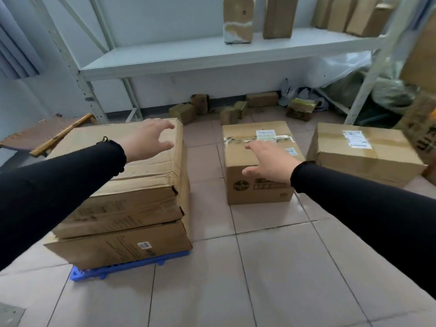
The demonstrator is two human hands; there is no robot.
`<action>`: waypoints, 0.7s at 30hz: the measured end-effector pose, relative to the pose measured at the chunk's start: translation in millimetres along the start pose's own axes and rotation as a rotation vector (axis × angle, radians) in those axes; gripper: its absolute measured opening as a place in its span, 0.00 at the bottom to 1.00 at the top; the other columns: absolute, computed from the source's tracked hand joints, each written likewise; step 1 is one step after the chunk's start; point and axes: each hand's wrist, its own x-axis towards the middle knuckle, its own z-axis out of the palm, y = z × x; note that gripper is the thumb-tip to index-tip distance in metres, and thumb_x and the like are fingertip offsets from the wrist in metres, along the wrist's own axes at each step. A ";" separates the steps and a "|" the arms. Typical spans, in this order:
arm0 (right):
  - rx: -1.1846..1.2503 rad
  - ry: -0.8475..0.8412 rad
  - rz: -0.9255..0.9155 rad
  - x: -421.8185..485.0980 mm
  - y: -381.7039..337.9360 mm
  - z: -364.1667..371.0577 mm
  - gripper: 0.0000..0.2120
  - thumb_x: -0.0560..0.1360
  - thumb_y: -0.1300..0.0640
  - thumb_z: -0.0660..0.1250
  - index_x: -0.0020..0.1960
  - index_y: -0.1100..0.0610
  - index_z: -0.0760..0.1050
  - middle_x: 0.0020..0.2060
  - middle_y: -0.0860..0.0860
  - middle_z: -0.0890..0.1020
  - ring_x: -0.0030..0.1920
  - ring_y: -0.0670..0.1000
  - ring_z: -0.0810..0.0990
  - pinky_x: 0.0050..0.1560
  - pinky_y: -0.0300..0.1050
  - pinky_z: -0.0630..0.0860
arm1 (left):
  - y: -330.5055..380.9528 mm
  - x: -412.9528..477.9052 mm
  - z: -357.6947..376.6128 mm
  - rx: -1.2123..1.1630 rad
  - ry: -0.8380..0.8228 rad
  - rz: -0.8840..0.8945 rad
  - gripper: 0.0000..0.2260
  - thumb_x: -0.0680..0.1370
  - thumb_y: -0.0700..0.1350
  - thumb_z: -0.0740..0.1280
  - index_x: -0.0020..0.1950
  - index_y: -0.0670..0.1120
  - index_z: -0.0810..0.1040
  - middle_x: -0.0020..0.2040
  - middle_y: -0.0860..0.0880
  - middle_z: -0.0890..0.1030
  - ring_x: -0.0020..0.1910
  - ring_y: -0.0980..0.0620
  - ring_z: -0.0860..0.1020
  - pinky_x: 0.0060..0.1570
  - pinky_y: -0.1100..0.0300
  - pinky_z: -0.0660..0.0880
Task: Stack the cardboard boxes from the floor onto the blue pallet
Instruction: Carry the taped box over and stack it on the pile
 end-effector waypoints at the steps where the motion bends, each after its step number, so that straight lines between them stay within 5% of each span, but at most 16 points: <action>1: -0.017 0.014 0.019 -7.2 22.1 -2.7 0.38 0.77 0.44 0.71 0.82 0.56 0.61 0.78 0.55 0.68 0.78 0.57 0.64 0.75 0.53 0.63 | 25.1 9.8 7.6 -0.004 -0.002 0.040 0.26 0.80 0.51 0.68 0.77 0.46 0.70 0.76 0.45 0.72 0.74 0.45 0.68 0.71 0.50 0.64; 13: 0.058 0.110 0.528 -107.0 322.6 -8.7 0.39 0.79 0.45 0.70 0.83 0.57 0.57 0.77 0.58 0.69 0.77 0.60 0.65 0.72 0.54 0.66 | 311.9 105.0 148.2 -0.423 -0.109 0.250 0.27 0.81 0.52 0.67 0.79 0.47 0.66 0.78 0.48 0.68 0.76 0.48 0.66 0.70 0.57 0.62; 21: 0.207 0.127 0.741 -113.8 462.9 1.1 0.40 0.80 0.48 0.70 0.83 0.60 0.55 0.79 0.61 0.66 0.78 0.63 0.65 0.74 0.56 0.67 | 411.1 176.4 231.5 -0.606 -0.245 0.040 0.30 0.83 0.52 0.63 0.82 0.45 0.59 0.81 0.46 0.64 0.78 0.46 0.64 0.71 0.53 0.63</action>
